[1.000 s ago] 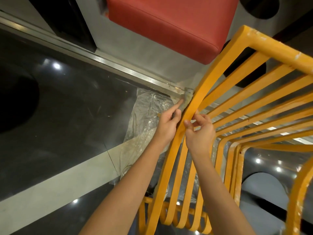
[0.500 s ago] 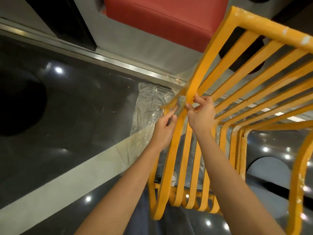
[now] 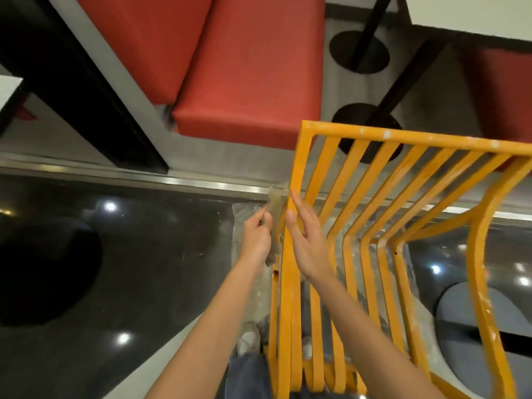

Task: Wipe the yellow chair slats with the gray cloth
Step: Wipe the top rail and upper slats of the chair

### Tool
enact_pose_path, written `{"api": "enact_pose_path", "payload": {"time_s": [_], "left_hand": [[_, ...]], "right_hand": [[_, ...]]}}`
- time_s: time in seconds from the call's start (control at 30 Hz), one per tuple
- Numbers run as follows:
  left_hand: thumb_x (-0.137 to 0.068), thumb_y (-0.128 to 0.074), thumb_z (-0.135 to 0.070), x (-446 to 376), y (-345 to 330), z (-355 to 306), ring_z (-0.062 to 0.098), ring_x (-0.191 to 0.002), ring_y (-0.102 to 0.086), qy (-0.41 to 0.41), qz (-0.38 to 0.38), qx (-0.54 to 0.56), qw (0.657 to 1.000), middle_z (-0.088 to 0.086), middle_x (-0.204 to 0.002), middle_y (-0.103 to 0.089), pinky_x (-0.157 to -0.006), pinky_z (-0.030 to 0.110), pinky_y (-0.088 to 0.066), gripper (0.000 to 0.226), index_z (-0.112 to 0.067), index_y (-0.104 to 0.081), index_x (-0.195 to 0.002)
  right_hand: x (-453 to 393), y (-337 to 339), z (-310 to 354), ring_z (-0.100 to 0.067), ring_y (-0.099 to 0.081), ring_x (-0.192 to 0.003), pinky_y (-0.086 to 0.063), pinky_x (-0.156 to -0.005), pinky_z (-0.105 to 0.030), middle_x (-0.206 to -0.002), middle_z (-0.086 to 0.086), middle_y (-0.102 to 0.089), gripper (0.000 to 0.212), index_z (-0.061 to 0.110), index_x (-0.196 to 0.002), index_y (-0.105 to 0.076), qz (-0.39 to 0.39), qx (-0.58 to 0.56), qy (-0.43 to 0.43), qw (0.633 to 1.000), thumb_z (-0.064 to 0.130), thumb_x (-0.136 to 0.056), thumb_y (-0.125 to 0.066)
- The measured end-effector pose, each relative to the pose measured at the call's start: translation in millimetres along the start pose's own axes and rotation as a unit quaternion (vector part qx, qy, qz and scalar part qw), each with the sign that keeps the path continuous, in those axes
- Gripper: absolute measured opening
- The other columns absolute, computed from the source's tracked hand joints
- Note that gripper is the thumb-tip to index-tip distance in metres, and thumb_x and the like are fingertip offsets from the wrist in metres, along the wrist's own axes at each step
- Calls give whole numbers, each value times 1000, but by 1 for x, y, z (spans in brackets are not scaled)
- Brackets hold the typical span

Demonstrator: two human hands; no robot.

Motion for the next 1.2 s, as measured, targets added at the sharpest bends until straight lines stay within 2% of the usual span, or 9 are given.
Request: {"api": "enact_pose_path", "payload": {"time_s": [0.13,0.3,0.47,0.53,0.63,0.73,0.8,0.97,1.2], "left_hand": [[-105,-41,-23,30,-44,-44,15,-120,-61,5,74,103,992,-1,-125,-67,-100,31,-49,33,-20,-60,-132],[-105,-34,-35,35,-59,-92,10,-120,-57,53,197,155,967,-10,-128,-64,-105,40,-44,38,-25,-54,-135],[-98,-52,-13,-7,-36,-113,22,-105,-69,4,90,132,987,3,-121,-70,-83,43,-54,34,-13,-56,-132],[-98,-50,-7,-29,-32,-111,18,-108,-65,-39,34,65,997,2,-126,-66,-80,34,-52,44,-16,-46,-140],[-98,-44,4,-60,-46,-107,18,-132,-46,-89,43,-27,995,6,-146,-47,-100,30,-42,57,-15,-32,-150],[-97,-42,10,-80,-67,-104,23,-134,-45,-126,68,-41,989,14,-144,-47,-98,22,-42,53,-4,-34,-147],[-99,-44,3,-87,-75,-98,15,-112,-58,-153,67,-64,984,7,-124,-59,-86,15,-48,40,-1,-43,-139],[-97,-51,-3,-100,-74,-84,18,-94,-61,-167,22,-125,978,3,-100,-63,-77,24,-48,27,-7,-56,-122],[-93,-54,1,-108,-70,-87,17,-84,-58,-207,-19,-228,951,1,-100,-62,-75,27,-46,23,-11,-61,-110]], "right_hand": [[-10,1,24,4,-25,-147,-26,-124,-40,-160,21,-29,64,44,-154,-27,0,-114,-3,994,69,-95,-36],[-28,39,45,-7,-40,-143,-35,-118,-31,-155,6,-44,56,30,-147,-46,-67,-277,3,959,56,-98,-49],[-51,73,61,-21,-63,-120,-54,-97,-35,-132,-5,-66,45,18,-142,-53,-108,-330,-31,937,10,-98,-59],[-63,85,78,-11,-55,-130,-47,-108,-30,-142,1,-59,47,20,-147,-48,-146,-226,39,962,13,-101,-57],[-99,86,101,-7,-43,-140,-37,-117,-29,-152,2,-47,50,17,-152,-39,-158,8,185,970,20,-104,-51],[-150,62,93,-23,-33,-147,-19,-122,-55,-155,-1,-42,50,23,-155,-32,-70,322,158,931,36,-107,-38],[-165,46,78,-24,-39,-141,-19,-119,-55,-147,-1,-49,56,26,-154,-34,-30,458,157,874,50,-104,-25],[-170,62,66,-24,-58,-107,-38,-98,-40,-117,0,-62,53,22,-138,-52,-48,501,271,821,47,-102,-20],[-165,87,51,-23,-59,-107,-29,-114,-44,-107,1,-66,44,20,-114,-62,-194,477,150,844,39,-106,-23]]}}
Point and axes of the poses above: each hand's wrist, its own x-axis away from the middle knuckle, its own y-axis out of the back of the hand, z = x × y, the point moved 3 cm from there along -x, towards the middle knuckle
